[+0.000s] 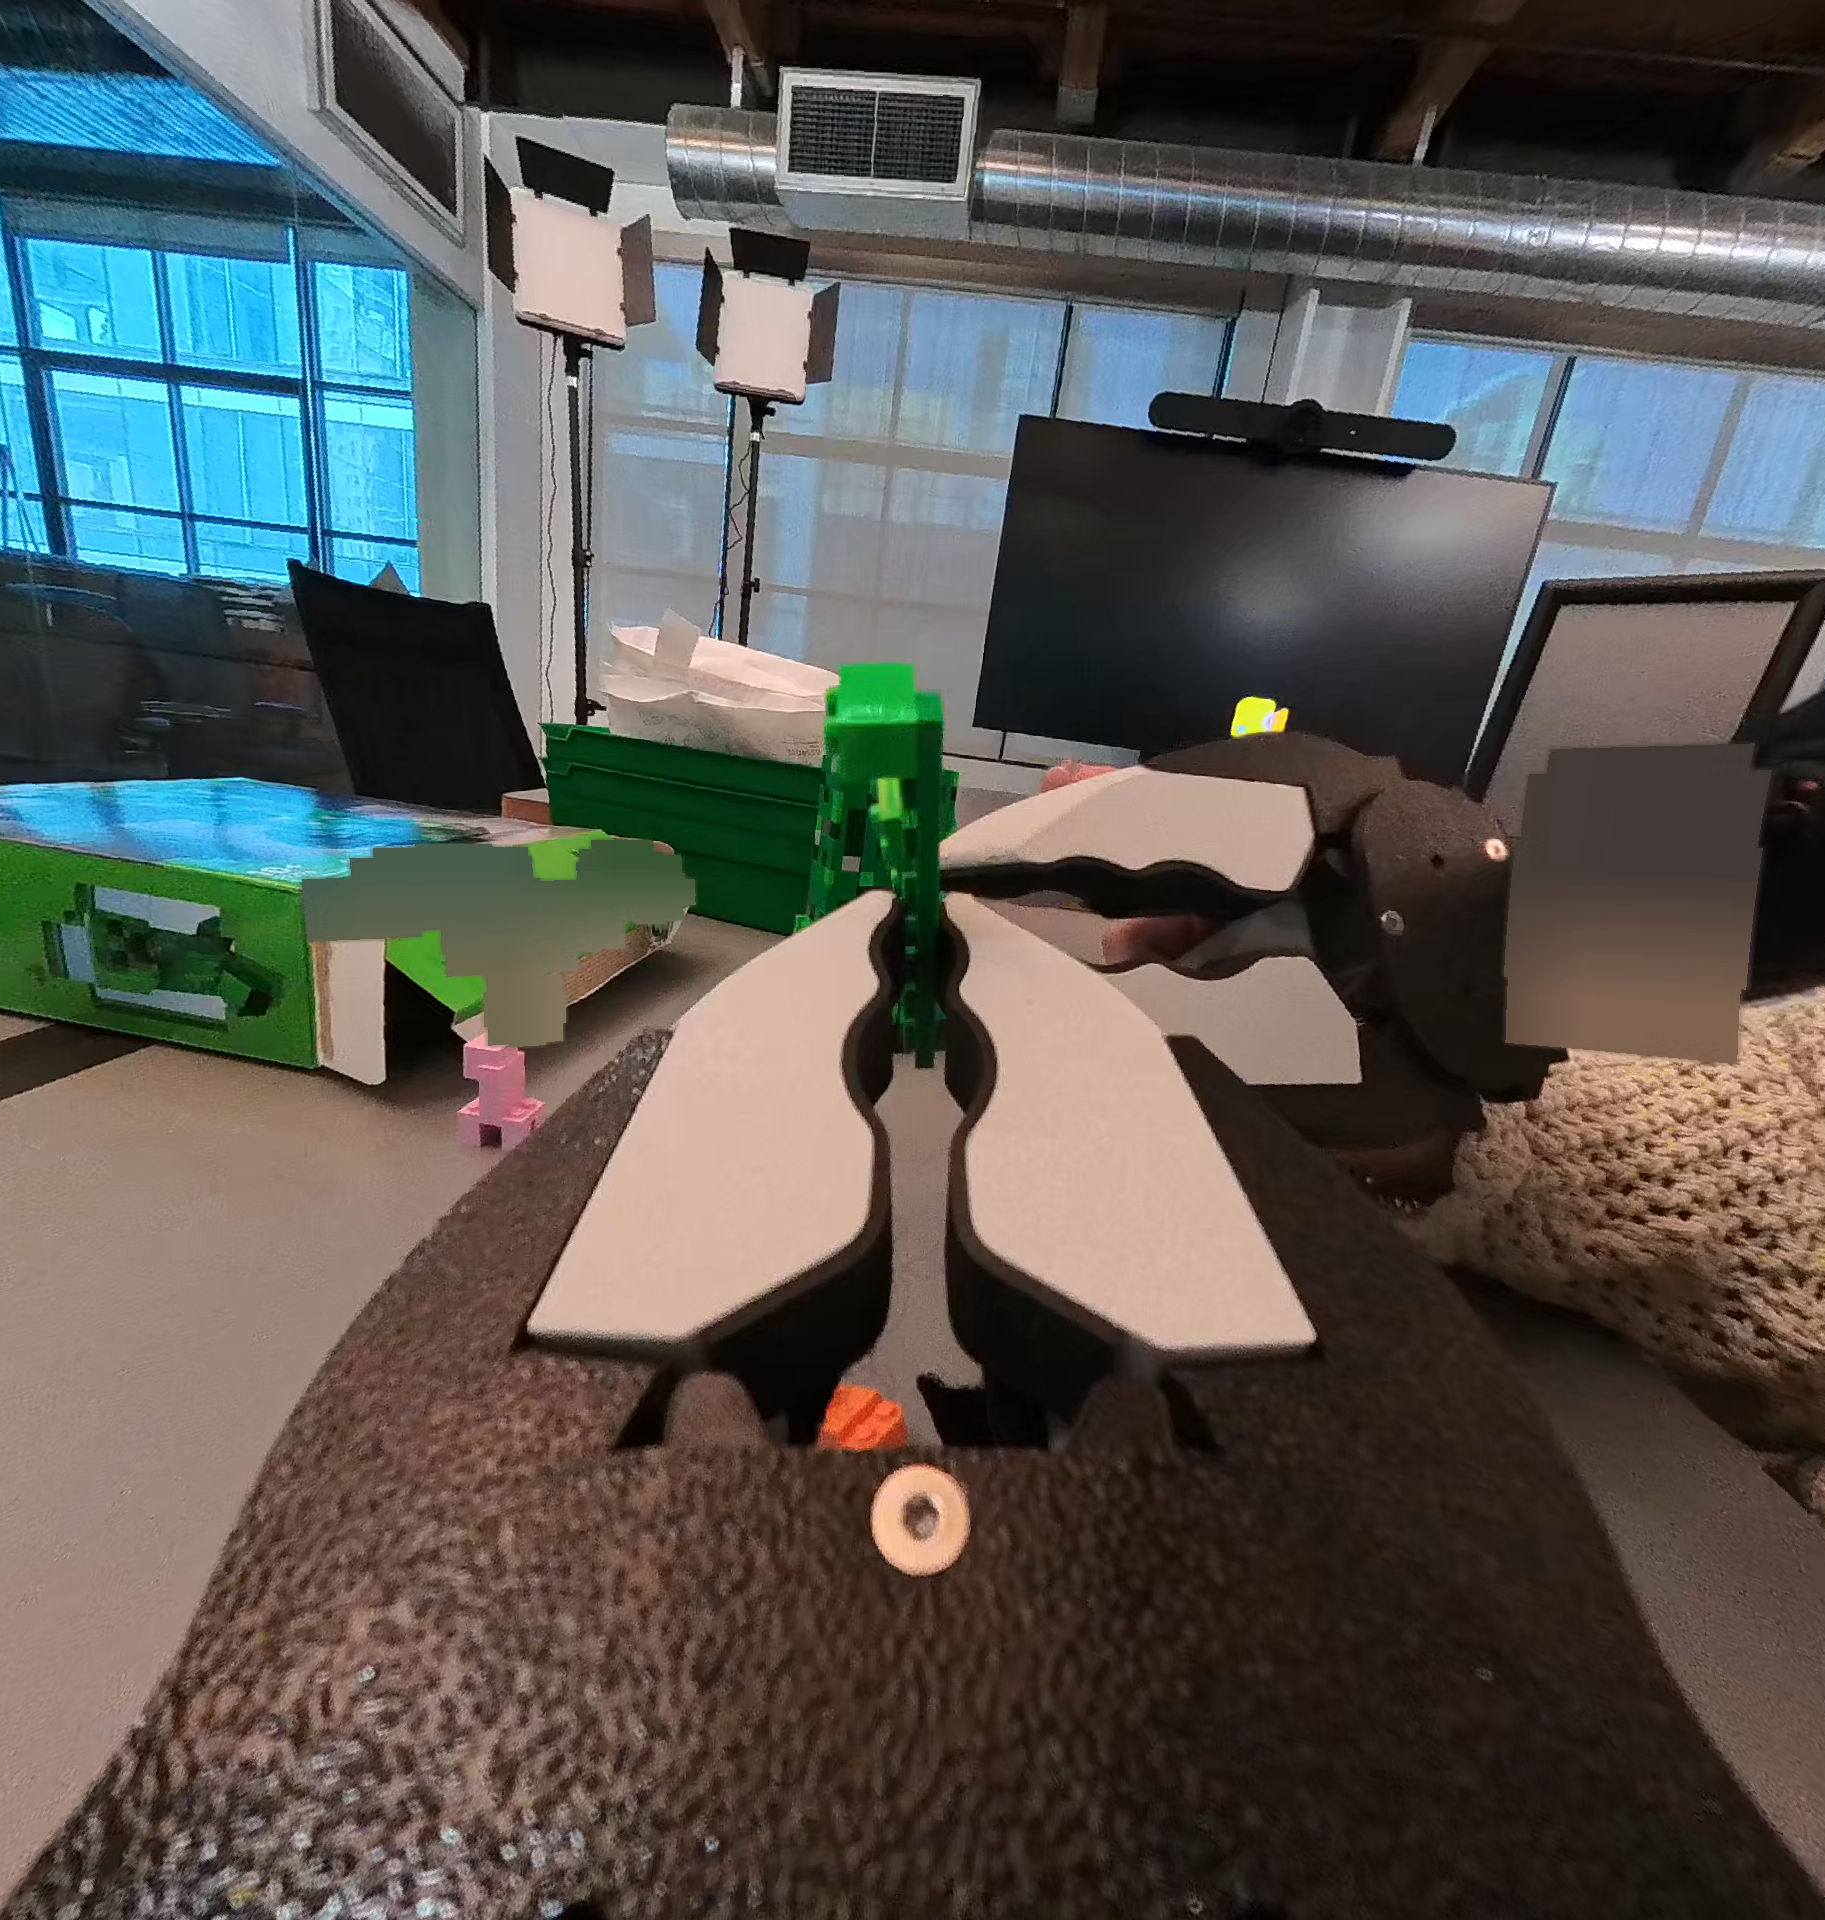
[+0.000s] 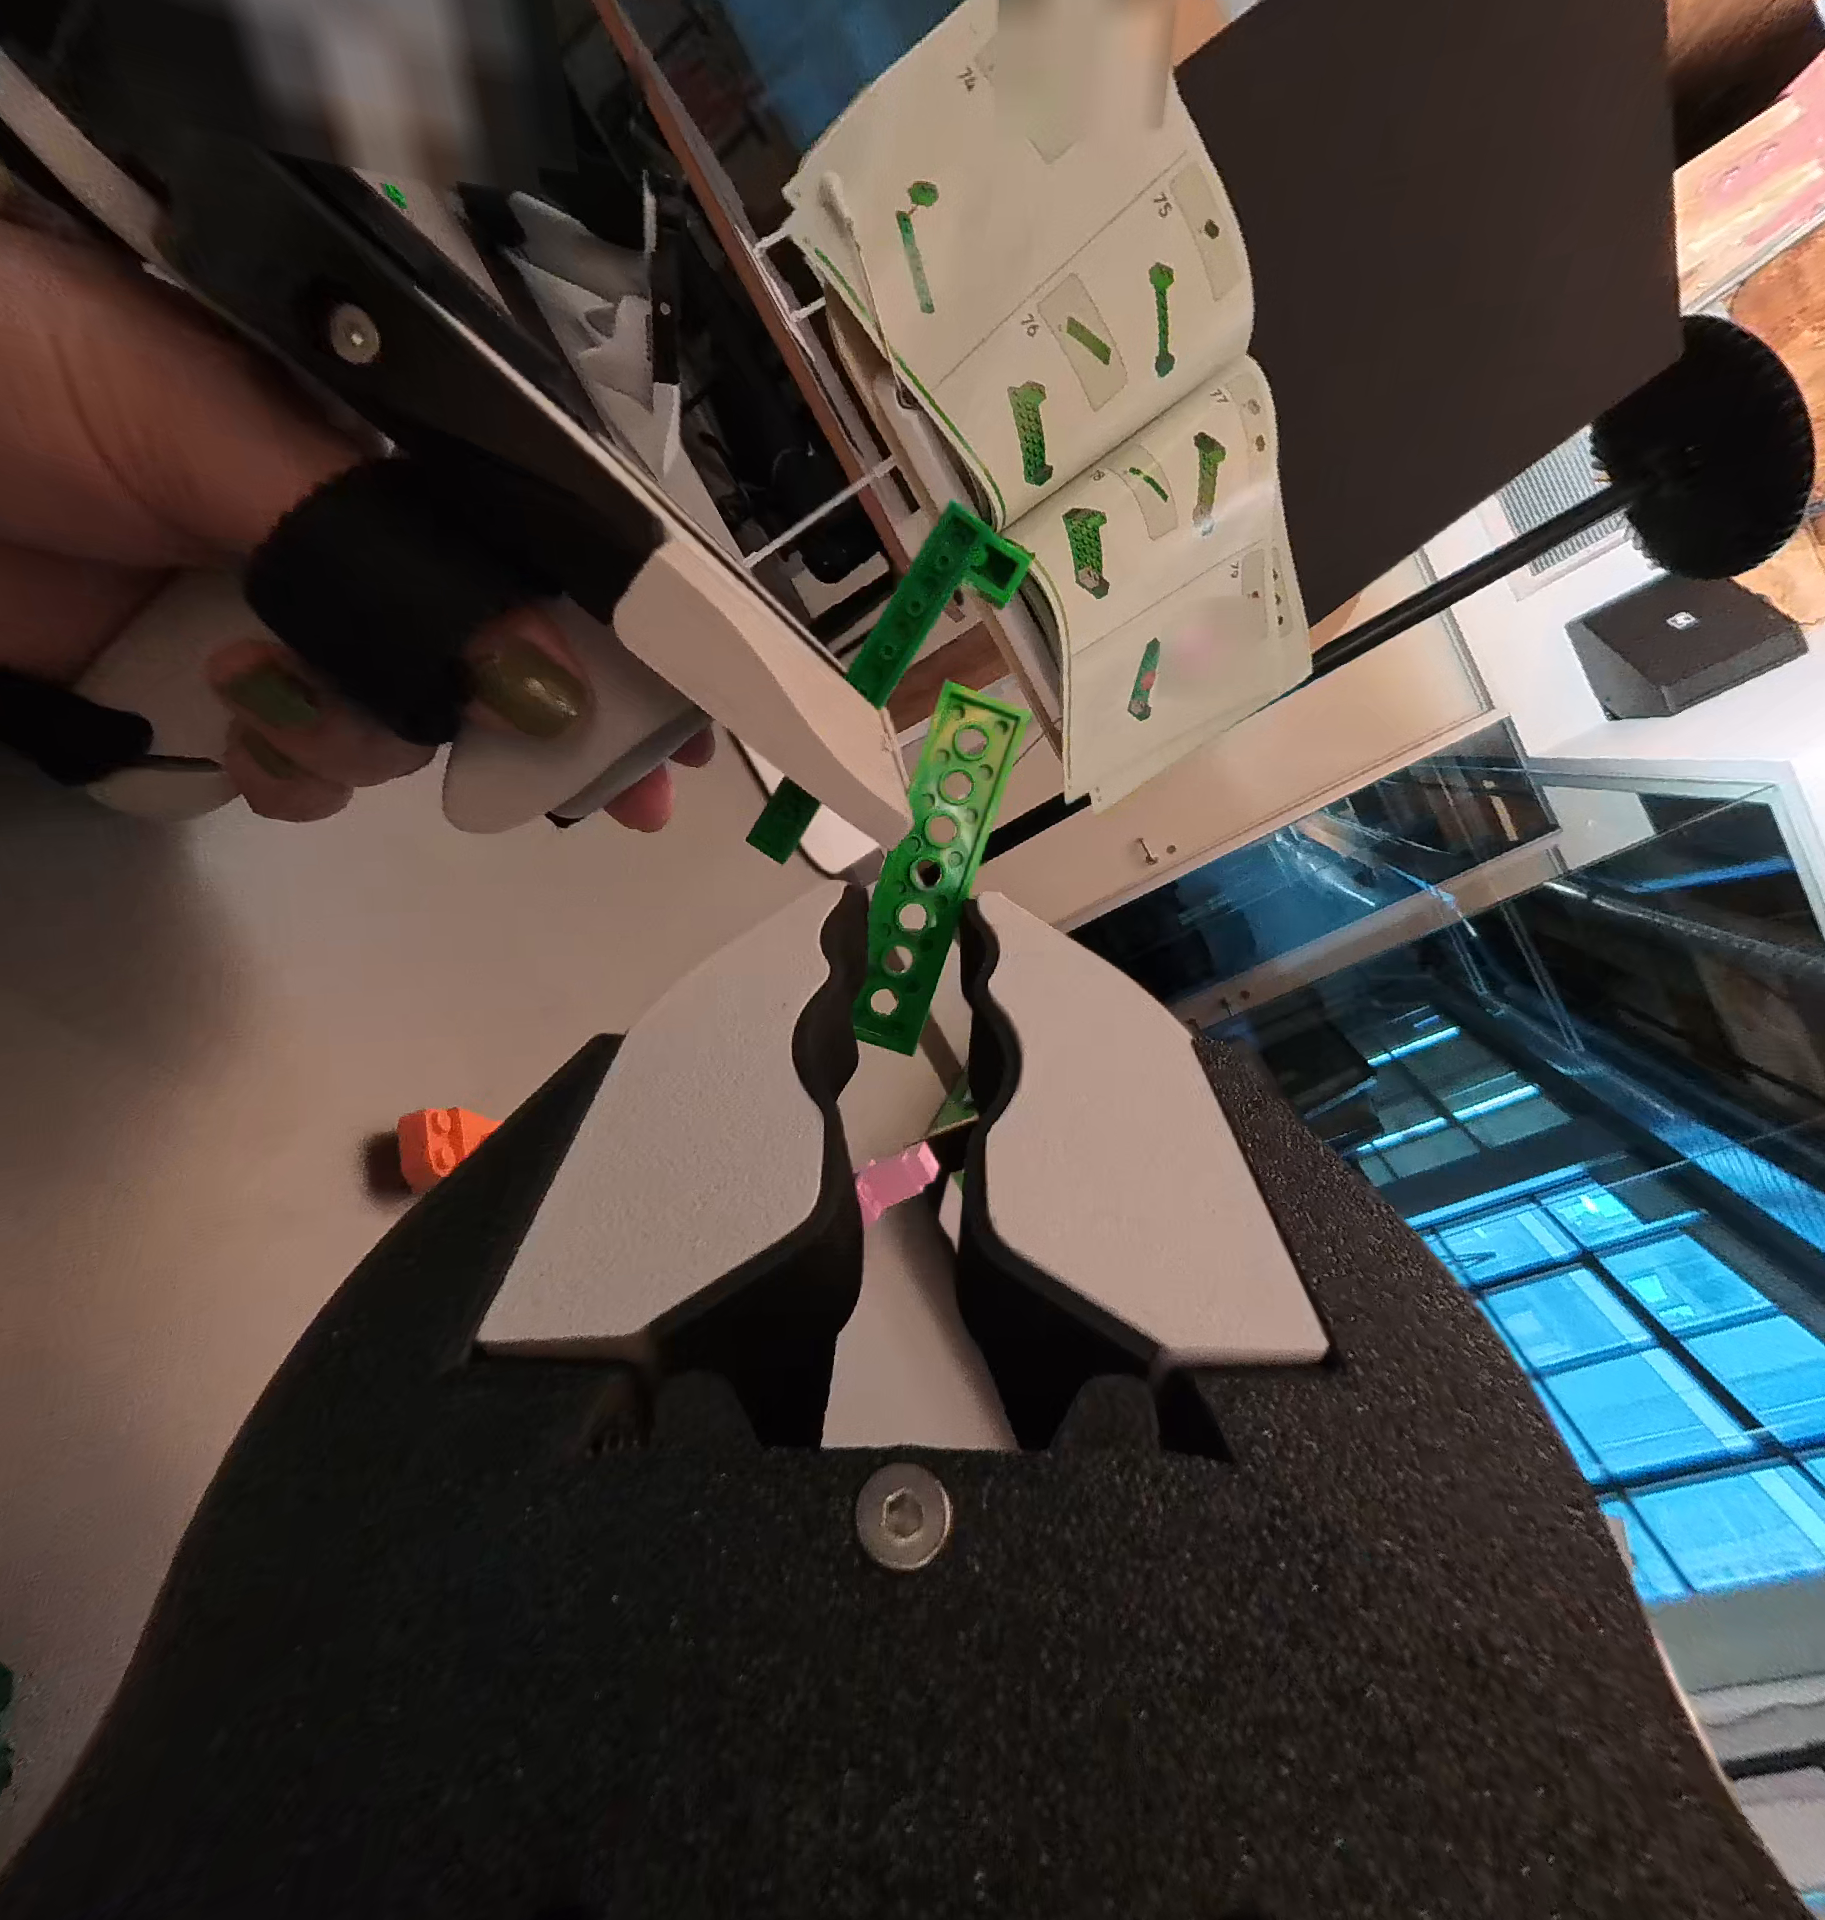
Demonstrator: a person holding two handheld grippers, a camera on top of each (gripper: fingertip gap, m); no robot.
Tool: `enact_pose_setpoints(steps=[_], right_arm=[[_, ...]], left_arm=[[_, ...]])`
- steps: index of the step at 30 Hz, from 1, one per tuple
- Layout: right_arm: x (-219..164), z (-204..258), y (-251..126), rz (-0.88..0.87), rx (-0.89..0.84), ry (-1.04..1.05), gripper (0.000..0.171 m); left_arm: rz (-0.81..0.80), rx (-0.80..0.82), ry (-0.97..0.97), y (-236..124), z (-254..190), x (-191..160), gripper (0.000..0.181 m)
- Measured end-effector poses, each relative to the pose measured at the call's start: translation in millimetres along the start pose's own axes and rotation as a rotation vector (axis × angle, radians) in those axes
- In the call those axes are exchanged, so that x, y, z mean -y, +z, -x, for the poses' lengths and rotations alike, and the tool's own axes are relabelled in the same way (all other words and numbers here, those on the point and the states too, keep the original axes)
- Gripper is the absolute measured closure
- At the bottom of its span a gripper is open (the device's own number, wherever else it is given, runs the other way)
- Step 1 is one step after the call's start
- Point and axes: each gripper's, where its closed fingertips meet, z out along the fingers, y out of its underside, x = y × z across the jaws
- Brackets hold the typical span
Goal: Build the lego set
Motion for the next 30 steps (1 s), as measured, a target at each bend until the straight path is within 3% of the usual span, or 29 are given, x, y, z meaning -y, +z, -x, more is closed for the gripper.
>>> enact_pose_setpoints(steps=[8,17,19,21,23,30], right_arm=[[4.1,-0.1,-1.9,-0.016,-0.055,-0.102,0.155],[10.0,3.7,-10.7,-0.123,0.037,-0.096,0.155],[13.0,4.8,-14.5,-0.157,0.026,-0.153,0.159],[22.4,37.9,-19.5,-0.225,0.136,-0.299,0.167],[23.1,55.6,-13.1,-0.197,0.072,-0.456,0.171],[1.3,27.2,-15.3,-0.142,0.05,-0.146,0.171]], left_arm=[[-0.022,-0.024,-0.023,-1.1,-1.5,2.2,0.177],[-0.046,-0.122,-0.065,-2.7,-10.8,2.8,0.178],[-0.055,-0.138,-0.079,-3.0,-12.8,3.8,0.177],[-0.072,-0.153,-0.097,-2.2,-14.6,7.6,0.178],[-0.043,-0.178,-0.059,-0.3,-22.4,4.1,0.178],[0.048,-0.039,-0.032,0.3,4.2,-8.5,0.178]])
